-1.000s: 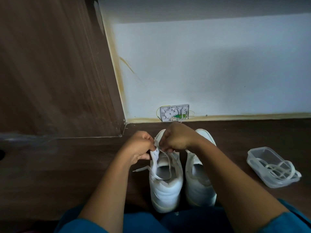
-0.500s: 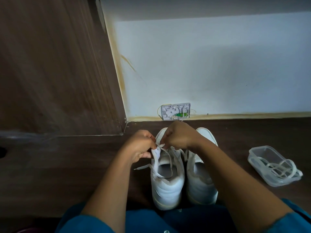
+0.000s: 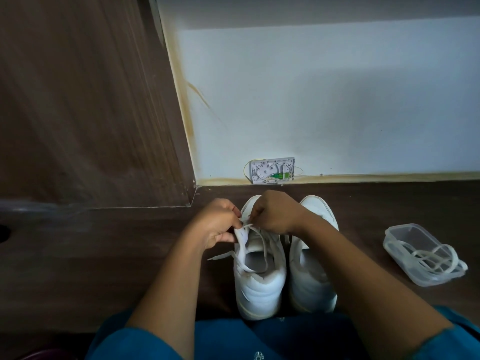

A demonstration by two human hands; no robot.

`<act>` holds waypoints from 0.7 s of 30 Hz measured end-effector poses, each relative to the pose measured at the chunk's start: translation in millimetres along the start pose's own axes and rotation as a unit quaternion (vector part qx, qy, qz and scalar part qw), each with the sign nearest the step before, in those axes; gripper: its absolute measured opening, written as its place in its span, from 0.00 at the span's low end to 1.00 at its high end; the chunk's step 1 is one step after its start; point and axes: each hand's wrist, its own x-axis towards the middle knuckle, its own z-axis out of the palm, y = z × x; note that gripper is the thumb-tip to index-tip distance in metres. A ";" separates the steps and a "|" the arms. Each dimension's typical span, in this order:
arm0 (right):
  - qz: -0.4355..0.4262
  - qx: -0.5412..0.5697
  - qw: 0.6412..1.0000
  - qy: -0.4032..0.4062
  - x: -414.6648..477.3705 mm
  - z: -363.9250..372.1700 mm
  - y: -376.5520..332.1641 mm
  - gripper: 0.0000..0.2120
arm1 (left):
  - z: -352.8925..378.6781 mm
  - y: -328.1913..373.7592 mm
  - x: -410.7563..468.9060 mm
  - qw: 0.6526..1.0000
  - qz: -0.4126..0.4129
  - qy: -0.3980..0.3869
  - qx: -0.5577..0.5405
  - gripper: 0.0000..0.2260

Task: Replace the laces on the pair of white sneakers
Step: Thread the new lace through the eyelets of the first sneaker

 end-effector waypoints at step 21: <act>0.034 -0.051 0.998 0.007 -0.5 5.7 -8.4 0.11 | -1.0 0.6 -2.3 1.000 0.003 -0.003 -0.003 0.11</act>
